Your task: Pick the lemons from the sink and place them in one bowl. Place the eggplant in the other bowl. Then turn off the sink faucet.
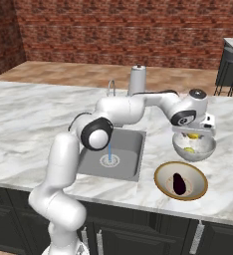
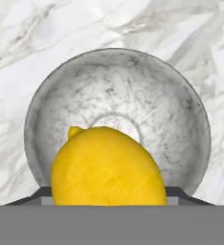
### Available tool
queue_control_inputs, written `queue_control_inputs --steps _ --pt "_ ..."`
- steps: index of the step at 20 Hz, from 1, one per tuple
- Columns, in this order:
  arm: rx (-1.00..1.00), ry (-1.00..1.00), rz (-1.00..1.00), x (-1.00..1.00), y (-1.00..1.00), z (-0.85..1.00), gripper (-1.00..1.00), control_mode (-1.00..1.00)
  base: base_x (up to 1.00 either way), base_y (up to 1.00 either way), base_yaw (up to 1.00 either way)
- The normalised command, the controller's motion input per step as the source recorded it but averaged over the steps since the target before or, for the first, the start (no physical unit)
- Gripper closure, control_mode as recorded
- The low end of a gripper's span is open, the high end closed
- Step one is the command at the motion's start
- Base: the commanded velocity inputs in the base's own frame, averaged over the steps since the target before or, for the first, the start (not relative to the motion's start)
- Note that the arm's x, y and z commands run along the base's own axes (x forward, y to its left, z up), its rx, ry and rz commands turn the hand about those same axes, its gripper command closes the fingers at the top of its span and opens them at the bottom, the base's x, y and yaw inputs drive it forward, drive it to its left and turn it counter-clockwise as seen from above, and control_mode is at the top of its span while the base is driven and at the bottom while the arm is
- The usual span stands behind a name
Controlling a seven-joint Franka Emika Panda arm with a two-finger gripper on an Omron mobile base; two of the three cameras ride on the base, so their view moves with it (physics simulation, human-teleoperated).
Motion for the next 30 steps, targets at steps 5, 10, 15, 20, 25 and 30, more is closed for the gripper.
queue_control_inputs --steps 5,10,15,20,25,30 --pt "-0.06 0.06 0.0 0.13 0.0 -0.62 1.0 -1.0 0.0 0.0 0.0" --pt "-0.05 0.02 0.0 0.08 0.0 -0.44 1.0 -1.0 0.0 0.0 0.0" --pt "0.0 0.02 0.0 0.13 0.0 -0.11 -1.0 -1.0 0.0 0.0 0.0" --pt "0.0 0.0 0.0 0.09 0.0 0.0 -1.0 -1.0 0.0 0.0 0.0" --pt "0.0 0.0 0.0 0.0 0.0 0.0 -1.0 -1.0 0.0 0.0 0.0" --pt "0.0 0.0 0.0 0.0 0.0 0.0 -1.0 -1.0 0.0 0.0 0.0"
